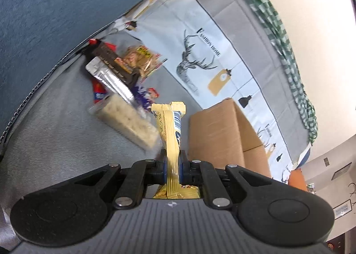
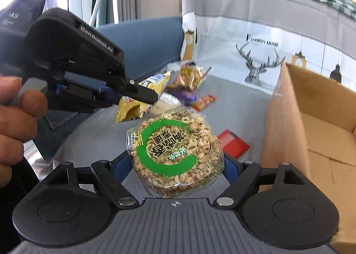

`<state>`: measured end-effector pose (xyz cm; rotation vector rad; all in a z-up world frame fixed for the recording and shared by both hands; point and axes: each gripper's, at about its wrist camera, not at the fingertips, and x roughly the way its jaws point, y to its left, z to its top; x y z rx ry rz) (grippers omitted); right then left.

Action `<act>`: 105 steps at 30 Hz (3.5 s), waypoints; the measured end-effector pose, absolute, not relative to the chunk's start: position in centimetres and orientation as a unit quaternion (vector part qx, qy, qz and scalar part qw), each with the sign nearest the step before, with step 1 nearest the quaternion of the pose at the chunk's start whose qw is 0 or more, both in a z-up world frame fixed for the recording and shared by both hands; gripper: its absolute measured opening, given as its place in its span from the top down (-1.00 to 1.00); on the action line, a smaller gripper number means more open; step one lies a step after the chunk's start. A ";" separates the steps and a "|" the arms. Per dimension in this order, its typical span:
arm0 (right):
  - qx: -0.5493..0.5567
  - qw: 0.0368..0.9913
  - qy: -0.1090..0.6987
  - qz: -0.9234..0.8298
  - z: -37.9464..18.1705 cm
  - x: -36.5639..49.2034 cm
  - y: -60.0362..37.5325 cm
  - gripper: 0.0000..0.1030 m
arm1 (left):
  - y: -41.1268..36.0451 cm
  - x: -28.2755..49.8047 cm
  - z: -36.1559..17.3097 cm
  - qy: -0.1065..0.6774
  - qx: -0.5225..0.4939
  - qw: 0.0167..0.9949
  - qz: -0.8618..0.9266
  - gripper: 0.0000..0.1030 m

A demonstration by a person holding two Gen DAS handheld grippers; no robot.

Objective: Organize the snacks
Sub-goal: 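Carry the yellow bar with the left gripper while the right gripper carries the peanut pack over the box, then open the left gripper while the right gripper releases the peanut pack into the box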

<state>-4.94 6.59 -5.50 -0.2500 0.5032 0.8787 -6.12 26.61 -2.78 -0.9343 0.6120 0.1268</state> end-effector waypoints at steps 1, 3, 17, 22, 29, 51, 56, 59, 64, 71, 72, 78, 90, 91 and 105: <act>-0.116 0.868 0.236 0.421 -5.2 -5.0 6.3 -0.62 | 26.5 -6.1 -2.5 0.287 -0.443 0.848 0.058 0.82; -0.111 0.869 0.227 0.425 -4.4 -5.2 5.9 -0.62 | 26.2 -6.1 -1.9 0.279 -0.445 0.849 0.054 0.82; -0.057 0.910 0.145 0.384 4.6 0.4 -2.0 -0.62 | 23.6 -4.7 0.6 0.247 -0.445 0.860 0.035 0.82; -0.031 0.937 0.140 0.319 4.7 4.7 -6.7 -0.62 | 21.2 -3.2 1.1 0.250 -0.430 0.867 0.010 0.82; 0.028 0.952 0.155 0.261 3.9 6.7 -11.9 -0.62 | 17.1 -0.9 3.6 0.225 -0.411 0.883 -0.029 0.82; 0.006 0.969 0.162 0.187 3.2 9.0 -15.4 -0.62 | 8.5 11.4 4.2 0.231 -0.348 0.900 -0.122 0.82; 0.013 0.968 0.173 0.179 3.0 10.1 -14.6 -0.62 | 9.2 12.1 4.4 0.232 -0.370 0.891 -0.125 0.82; 0.013 0.967 0.184 0.176 2.7 10.6 -14.0 -0.62 | 9.4 12.4 4.4 0.235 -0.381 0.886 -0.124 0.82; 0.012 0.966 0.191 0.173 2.5 11.0 -13.4 -0.62 | 9.5 12.5 4.5 0.238 -0.383 0.884 -0.125 0.82; 0.009 0.966 0.191 0.172 2.5 11.0 -13.3 -0.62 | 9.5 12.5 4.4 0.242 -0.382 0.883 -0.122 0.82; 0.009 0.966 0.191 0.172 2.4 11.0 -13.2 -0.62 | 9.5 12.5 4.5 0.243 -0.381 0.884 -0.122 0.82; 0.011 0.966 0.191 0.171 2.4 11.1 -13.5 -0.62 | 9.3 12.6 4.4 0.245 -0.378 0.885 -0.122 0.82; 0.018 0.966 0.190 0.176 2.5 11.0 -13.8 -0.63 | 9.0 12.7 4.5 0.245 -0.375 0.885 -0.127 0.82; 0.018 0.966 0.190 0.176 2.5 11.0 -13.9 -0.63 | 9.0 12.8 4.5 0.245 -0.375 0.885 -0.129 0.82; 0.015 0.964 0.193 0.180 2.6 11.2 -13.9 -0.64 | 9.2 12.8 4.5 0.245 -0.382 0.880 -0.142 0.81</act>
